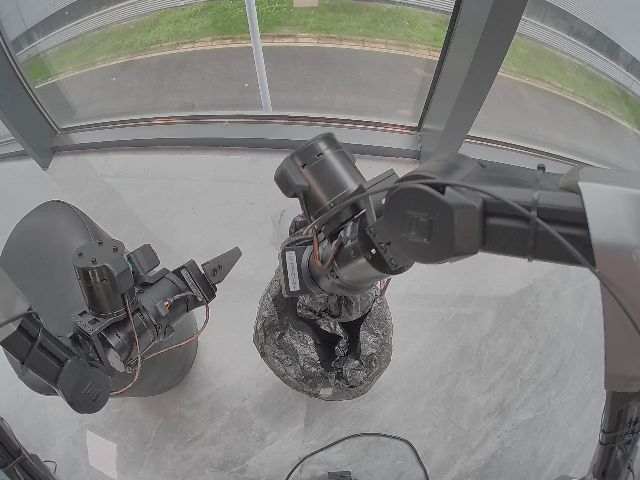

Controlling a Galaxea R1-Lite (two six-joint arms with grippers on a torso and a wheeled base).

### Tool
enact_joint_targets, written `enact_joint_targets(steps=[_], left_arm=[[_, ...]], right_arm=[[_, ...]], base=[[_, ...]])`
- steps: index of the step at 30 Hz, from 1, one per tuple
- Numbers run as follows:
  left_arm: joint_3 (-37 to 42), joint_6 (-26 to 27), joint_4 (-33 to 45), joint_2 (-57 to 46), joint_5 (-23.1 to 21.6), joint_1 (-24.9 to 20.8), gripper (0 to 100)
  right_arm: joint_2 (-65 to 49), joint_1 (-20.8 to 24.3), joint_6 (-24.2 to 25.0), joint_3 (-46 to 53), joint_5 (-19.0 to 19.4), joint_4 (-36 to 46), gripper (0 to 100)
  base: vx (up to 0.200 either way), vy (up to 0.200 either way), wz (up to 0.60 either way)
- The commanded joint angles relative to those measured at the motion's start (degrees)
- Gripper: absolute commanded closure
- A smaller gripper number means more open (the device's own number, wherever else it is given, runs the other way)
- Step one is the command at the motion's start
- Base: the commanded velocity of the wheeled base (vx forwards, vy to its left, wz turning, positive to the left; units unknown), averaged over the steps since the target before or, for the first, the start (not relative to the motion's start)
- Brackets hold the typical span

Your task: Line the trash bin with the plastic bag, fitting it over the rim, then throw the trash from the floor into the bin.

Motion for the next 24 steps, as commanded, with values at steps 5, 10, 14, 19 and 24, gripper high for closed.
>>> enact_joint_targets(steps=[5, 10, 14, 19, 24], left_arm=[[0.0, 0.0, 0.0, 0.1, 0.0, 0.0, 0], [0.0, 0.0, 0.0, 0.2, 0.0, 0.0, 0], [0.0, 0.0, 0.0, 0.0, 0.0, 0.0, 0], [0.0, 0.0, 0.0, 0.3, 0.0, 0.0, 0], [0.0, 0.0, 0.0, 0.3, 0.0, 0.0, 0]], right_arm=[[6.3, 0.2, 0.0, 0.0, -0.1, -0.5, 100], [8.4, 0.1, 0.0, 0.0, -0.3, -0.5, 100], [10.2, 0.1, 0.0, 0.0, -0.3, -0.6, 100], [12.3, 0.1, -0.1, 0.0, -0.3, -0.7, 100], [13.8, -0.1, -0.1, 0.0, -0.4, -1.8, 100]], base=[[0.0, 0.0, 0.0], [0.0, 0.0, 0.0], [0.0, 0.0, 0.0], [0.0, 0.0, 0.0], [0.0, 0.0, 0.0]])
